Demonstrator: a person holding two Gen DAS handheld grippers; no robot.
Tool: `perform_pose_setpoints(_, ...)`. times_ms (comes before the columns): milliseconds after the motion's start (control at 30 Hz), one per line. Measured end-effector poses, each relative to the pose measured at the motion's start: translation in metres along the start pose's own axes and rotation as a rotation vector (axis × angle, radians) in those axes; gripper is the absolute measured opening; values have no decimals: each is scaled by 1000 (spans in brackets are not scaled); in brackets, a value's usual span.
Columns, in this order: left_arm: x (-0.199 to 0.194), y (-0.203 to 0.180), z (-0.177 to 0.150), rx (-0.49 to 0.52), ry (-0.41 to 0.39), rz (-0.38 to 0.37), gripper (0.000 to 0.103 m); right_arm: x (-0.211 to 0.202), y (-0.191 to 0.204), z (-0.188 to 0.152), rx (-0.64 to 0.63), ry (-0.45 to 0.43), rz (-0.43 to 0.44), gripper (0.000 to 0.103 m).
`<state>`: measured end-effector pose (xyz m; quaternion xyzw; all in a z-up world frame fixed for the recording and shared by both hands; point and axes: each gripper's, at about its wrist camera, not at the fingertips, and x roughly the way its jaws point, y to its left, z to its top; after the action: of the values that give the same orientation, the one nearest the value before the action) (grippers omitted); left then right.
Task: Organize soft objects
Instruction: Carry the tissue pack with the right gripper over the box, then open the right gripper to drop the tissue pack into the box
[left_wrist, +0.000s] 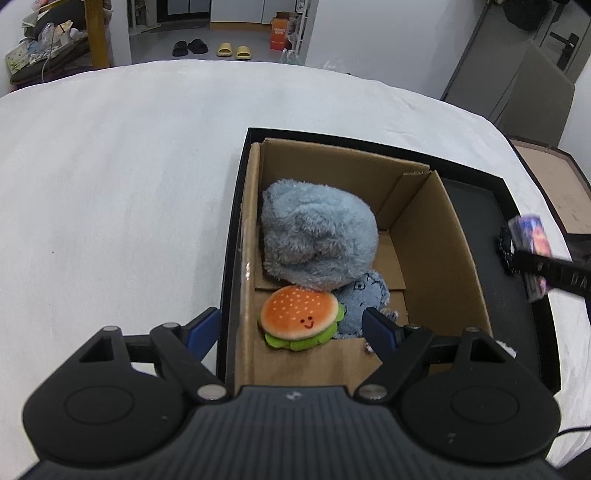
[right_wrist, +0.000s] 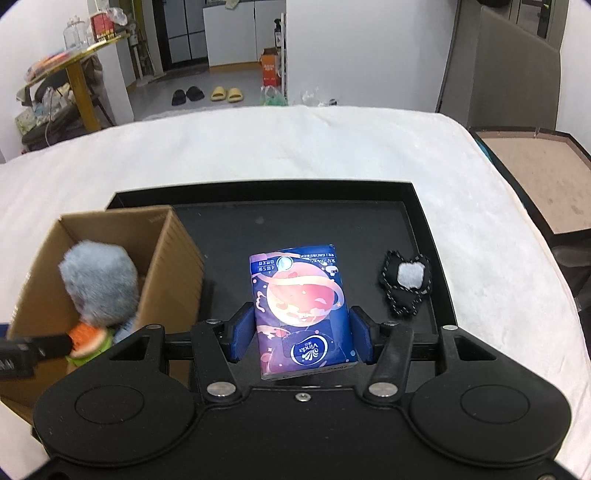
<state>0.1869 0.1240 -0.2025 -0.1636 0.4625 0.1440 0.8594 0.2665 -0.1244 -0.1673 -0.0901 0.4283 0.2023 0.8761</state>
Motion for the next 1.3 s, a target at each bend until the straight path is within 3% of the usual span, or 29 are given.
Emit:
perform_pose_setpoints(167,0,10,-5,-9,9,-19,75,-7,11,10,11,-28,13,53)
perform_pose_setpoints(267,-3,16,-7,-19,5,-29,62,-11,21,15,9,-49,16,53)
perform_pose_setpoints(400,-3,27,-10,-45,18,-56,35,-15,35,20,-7,-68,25,53)
perform_pose_setpoints(600,0,40,-13,-80,34,-79,21,-16,60,25,-28,-75,46,53)
perform_pose_setpoints(1000,5,52,-14,-109,33,-119,21,-2,98,31,-87,-69,36,53)
perform_pose_setpoints(1300,2,56,-13,-112,32,-136,22,15,118,26,-134,-45,-25,53)
